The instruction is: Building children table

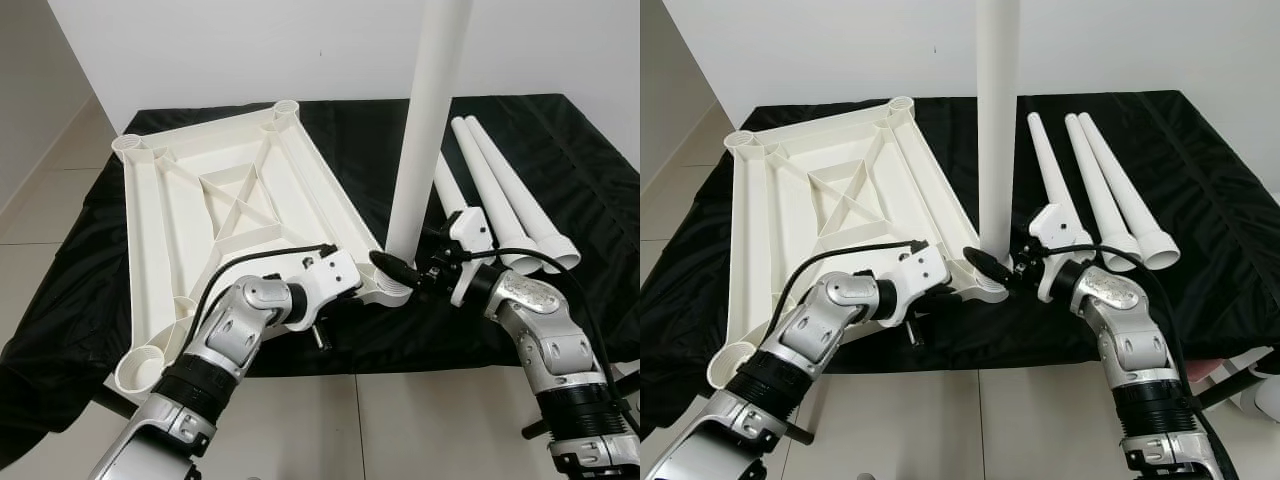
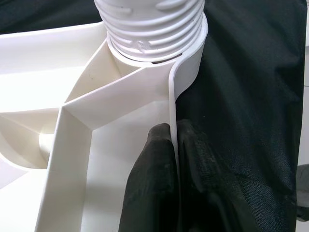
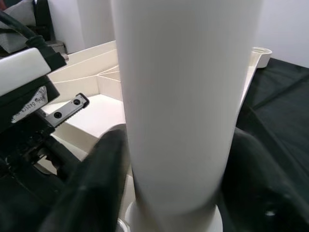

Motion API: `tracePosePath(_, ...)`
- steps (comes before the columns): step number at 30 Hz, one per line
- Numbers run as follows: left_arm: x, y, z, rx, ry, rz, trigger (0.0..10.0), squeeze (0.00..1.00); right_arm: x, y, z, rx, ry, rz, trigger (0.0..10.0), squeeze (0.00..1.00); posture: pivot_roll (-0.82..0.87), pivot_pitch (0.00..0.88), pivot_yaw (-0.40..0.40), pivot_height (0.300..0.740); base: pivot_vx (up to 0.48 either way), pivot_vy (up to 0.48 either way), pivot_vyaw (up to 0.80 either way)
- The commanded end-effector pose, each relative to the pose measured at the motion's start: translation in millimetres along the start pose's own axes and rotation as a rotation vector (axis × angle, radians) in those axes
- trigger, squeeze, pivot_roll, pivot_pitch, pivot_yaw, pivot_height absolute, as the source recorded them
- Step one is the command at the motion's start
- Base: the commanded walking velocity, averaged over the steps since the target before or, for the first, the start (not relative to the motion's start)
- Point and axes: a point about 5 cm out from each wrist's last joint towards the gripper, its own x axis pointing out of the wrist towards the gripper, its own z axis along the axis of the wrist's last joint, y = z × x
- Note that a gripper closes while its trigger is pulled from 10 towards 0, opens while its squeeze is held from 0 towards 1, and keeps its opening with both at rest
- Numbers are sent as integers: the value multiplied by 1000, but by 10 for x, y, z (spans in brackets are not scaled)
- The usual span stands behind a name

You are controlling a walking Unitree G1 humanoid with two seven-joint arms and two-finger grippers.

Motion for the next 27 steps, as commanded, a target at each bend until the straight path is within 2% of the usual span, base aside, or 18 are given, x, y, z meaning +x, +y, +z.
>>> tracePosePath(1,-35,79,38,14,-30,100,10000,0,23,27,-11,5,-8,19,0,0,-114,135,88,740,0,0,0)
tracePosePath(14,-28,74,43,16,-34,97,10000,0,-59,86,-68,25,-13,-3,0,0,-118,136,87,740,0,0,0)
tracePosePath(15,-29,76,44,16,-34,97,10000,0,-69,101,-74,33,-16,-7,2980,0,-119,135,87,740,0,0,0)
tracePosePath(17,-30,80,43,16,-34,98,10000,0,-85,123,-83,38,-19,-12,3373,0,-119,135,87,740,0,0,0)
tracePosePath(18,-32,83,42,15,-33,99,10000,0,-100,146,-91,44,-23,-19,10000,0,-120,134,88,740,0,0,0)
tracePosePath(27,-27,91,44,15,-35,101,10000,0,-202,256,-178,82,-23,-88,10000,0,-129,127,90,740,0,0,0)
